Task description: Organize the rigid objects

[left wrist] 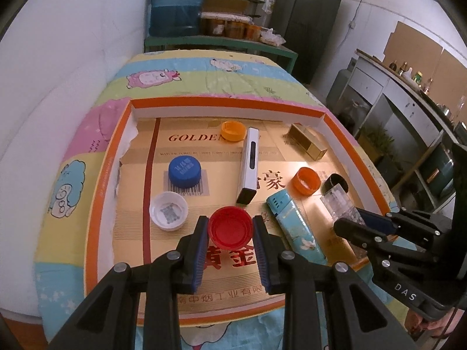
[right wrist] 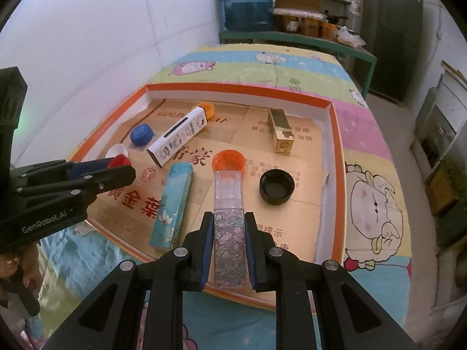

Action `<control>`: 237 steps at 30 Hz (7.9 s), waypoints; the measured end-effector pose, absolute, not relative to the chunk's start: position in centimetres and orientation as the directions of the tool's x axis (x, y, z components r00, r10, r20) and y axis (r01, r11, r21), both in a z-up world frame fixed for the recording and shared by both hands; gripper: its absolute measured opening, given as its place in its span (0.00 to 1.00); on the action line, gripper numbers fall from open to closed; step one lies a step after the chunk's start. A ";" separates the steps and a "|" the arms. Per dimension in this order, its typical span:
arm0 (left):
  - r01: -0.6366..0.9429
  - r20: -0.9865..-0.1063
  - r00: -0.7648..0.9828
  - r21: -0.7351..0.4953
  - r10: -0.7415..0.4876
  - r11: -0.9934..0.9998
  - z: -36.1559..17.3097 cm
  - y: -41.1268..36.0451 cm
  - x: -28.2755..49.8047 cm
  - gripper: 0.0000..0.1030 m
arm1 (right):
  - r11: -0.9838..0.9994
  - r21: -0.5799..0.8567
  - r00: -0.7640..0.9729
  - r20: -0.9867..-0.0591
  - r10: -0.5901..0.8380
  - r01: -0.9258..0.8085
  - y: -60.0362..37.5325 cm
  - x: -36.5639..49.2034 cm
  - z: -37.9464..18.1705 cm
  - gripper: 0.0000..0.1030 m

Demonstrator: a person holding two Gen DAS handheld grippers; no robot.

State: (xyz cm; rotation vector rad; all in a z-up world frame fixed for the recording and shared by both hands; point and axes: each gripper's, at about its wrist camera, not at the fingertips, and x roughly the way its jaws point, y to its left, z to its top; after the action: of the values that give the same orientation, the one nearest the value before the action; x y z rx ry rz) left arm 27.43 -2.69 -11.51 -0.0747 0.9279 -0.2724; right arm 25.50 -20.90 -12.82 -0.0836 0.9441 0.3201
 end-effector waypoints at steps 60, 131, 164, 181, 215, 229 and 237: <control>0.213 -0.732 0.632 -0.153 -0.255 0.965 -9.3 -2.5 25.7 0.62 | 0.968 0.069 0.610 -0.765 0.206 -0.240 -21.8 23.6 -10.8 0.58; 0.083 -0.550 0.827 -0.081 -0.113 0.993 2.6 0.7 2.1 0.62 | 0.999 -0.015 0.843 -0.536 0.031 -0.046 -17.0 0.2 3.0 0.66; 0.032 -0.570 0.819 -0.060 -0.061 0.998 2.1 1.6 2.2 0.62 | 0.997 -0.006 0.831 -0.553 0.062 -0.078 -15.9 0.6 2.2 0.66; 0.030 -0.574 0.817 -0.058 -0.058 0.998 1.8 1.4 2.2 0.62 | 0.997 -0.003 0.830 -0.555 0.064 -0.079 -15.9 0.7 2.2 0.66; 0.032 -0.582 0.811 -0.063 -0.063 0.997 1.4 1.4 1.8 0.62 | 0.997 -0.002 0.829 -0.556 0.064 -0.079 -15.9 0.7 2.1 0.66; 0.031 -0.581 0.811 -0.063 -0.062 0.997 1.4 1.4 1.7 0.62 | 0.997 -0.001 0.829 -0.555 0.064 -0.078 -16.0 0.7 1.8 0.66; 0.033 -0.584 0.809 -0.065 -0.064 0.997 1.3 1.4 1.7 0.62 | 0.997 -0.001 0.829 -0.556 0.064 -0.078 -16.0 0.6 1.9 0.66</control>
State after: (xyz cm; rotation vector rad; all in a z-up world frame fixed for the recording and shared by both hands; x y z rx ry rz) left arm 1.68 1.40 1.33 -0.0525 0.6259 -0.0518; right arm 0.64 -16.01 1.87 -0.0240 0.5888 0.0754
